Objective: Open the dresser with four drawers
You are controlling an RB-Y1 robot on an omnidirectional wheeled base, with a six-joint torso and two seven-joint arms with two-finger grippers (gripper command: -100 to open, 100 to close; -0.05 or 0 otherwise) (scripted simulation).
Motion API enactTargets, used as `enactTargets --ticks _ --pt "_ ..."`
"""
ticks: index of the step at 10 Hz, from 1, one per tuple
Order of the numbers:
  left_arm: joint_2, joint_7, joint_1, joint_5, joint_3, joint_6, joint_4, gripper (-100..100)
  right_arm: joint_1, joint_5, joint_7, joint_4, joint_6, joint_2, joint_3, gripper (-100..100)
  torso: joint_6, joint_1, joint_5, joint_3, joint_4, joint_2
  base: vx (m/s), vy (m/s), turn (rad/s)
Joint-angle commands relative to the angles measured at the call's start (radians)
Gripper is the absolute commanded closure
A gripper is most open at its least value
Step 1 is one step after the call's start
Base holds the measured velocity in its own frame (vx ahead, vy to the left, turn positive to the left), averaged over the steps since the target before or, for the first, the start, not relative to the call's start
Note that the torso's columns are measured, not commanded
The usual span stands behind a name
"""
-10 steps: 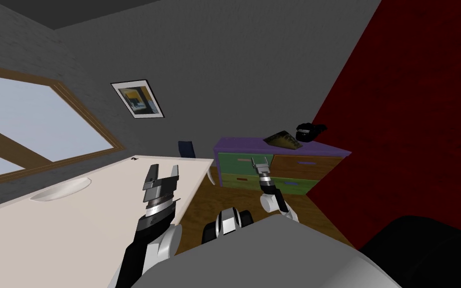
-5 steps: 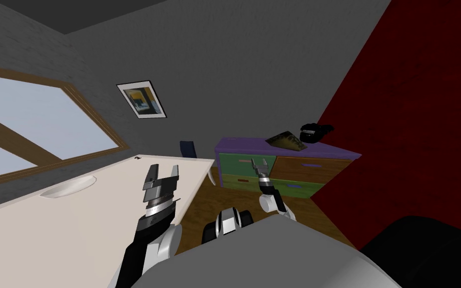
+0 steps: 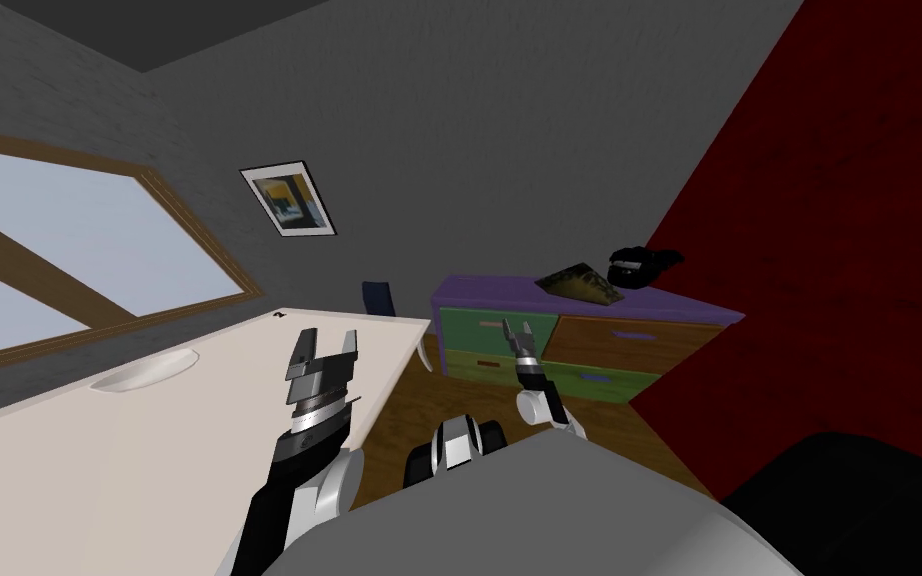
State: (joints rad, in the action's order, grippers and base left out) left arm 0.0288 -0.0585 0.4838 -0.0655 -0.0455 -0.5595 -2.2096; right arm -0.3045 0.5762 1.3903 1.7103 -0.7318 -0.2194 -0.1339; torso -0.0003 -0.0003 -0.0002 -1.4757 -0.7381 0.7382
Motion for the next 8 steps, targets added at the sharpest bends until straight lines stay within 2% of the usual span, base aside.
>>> enactTargets --ticks 1,2,4,5,7,8 --pt "0.000 0.000 0.000 0.000 0.000 0.000 0.000 0 0.002 0.016 0.066 -0.011 -0.002 0.000 -0.002 -100 0.000 0.000 0.000 0.000 0.000 0.000 0.019 -0.005 -0.006" --pt "0.000 0.000 0.000 0.000 0.000 0.000 0.000 0 0.014 0.045 0.102 -0.050 -0.014 0.002 -0.010 -100 0.000 0.001 0.000 0.000 0.000 0.001 0.029 -0.004 0.073" --pt "0.000 0.000 0.000 0.000 0.000 0.000 0.000 0 0.014 0.045 0.143 -0.050 -0.014 0.002 -0.010 -100 0.000 0.000 0.000 -0.001 0.000 -0.001 0.029 -0.008 0.021" --pt "0.000 0.000 0.000 0.000 0.000 0.000 0.000 0 0.026 0.073 0.180 -0.089 -0.025 0.004 -0.018 -100 0.001 0.000 0.000 0.000 0.000 0.000 0.043 -0.005 0.073" --pt "0.000 0.000 0.000 0.000 0.000 0.000 0.000 0 0.026 0.073 0.219 -0.089 -0.025 0.004 -0.018 -100 0.000 0.000 0.000 -0.001 0.000 -0.001 0.028 -0.008 0.018" --pt "0.000 0.000 0.000 0.000 0.000 0.000 0.000 0 0.037 0.101 0.256 -0.127 -0.035 0.008 -0.026 -100 0.000 0.000 0.000 0.000 0.000 0.001 0.034 -0.009 0.057"
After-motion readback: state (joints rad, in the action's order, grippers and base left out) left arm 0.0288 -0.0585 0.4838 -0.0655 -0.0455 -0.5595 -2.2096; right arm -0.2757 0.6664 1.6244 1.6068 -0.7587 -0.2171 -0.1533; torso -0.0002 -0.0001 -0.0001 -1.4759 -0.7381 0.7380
